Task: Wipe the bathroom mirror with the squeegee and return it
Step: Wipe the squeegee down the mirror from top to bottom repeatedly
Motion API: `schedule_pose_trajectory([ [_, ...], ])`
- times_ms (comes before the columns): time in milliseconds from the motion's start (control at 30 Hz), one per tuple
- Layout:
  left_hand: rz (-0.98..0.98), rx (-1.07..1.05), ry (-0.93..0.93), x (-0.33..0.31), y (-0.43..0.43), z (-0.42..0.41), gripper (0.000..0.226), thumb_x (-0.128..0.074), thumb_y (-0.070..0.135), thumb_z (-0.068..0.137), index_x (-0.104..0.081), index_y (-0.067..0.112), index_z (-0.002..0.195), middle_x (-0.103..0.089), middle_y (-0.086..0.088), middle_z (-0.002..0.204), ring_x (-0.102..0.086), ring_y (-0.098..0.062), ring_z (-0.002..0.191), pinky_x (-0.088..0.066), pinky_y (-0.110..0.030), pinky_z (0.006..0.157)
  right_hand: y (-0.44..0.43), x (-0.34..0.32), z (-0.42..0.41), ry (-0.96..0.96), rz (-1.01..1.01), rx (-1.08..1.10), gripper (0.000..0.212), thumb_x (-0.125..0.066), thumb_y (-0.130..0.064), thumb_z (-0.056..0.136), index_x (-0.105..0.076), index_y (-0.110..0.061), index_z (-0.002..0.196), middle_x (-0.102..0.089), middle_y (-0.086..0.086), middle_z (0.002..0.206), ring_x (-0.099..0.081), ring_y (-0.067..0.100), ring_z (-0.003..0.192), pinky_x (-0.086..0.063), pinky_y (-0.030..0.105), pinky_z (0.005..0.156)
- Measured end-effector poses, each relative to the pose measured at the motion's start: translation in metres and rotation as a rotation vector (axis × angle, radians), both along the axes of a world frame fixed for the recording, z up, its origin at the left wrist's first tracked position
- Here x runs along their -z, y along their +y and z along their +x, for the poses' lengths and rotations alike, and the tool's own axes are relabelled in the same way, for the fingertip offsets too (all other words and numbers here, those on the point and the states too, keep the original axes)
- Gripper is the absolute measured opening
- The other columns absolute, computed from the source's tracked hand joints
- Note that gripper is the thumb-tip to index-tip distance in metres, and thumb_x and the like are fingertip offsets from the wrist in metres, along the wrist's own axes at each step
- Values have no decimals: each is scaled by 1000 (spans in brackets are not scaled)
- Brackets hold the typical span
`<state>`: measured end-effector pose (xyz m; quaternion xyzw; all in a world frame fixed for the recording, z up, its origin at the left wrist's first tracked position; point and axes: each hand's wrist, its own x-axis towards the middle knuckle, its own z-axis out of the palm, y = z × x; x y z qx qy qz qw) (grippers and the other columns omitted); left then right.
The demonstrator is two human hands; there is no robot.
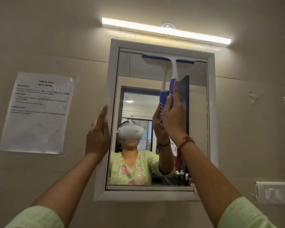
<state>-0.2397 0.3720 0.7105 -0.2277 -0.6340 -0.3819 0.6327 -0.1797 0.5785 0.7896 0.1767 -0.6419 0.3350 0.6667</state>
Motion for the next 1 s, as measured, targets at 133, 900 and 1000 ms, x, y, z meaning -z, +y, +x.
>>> schedule_pose_trajectory([
  [133,-13,-10,-8,0,-1,1,46,-32,18,100,-26,30,143,-55,-19,123,-58,-28,94,-38,-27,76,6,1,3,-7,16,63,53,-33,-23,101,-11,-25,149,-49,-7,70,-59,13,65,-58,34,65],
  [900,-13,-9,-18,0,0,2,44,-29,20,101,-25,30,144,-46,-11,138,-55,-29,107,-38,-28,83,8,97,8,-42,63,43,56,-22,-43,93,2,-42,143,-47,-7,69,-53,13,58,-55,42,56],
  [1000,-12,-10,-17,1,0,0,44,-28,22,101,-24,31,144,-46,-10,139,-55,-29,107,-38,-28,84,7,112,10,-48,64,28,55,-23,-43,94,-1,-39,145,-51,-2,74,-51,10,59,-55,41,58],
])
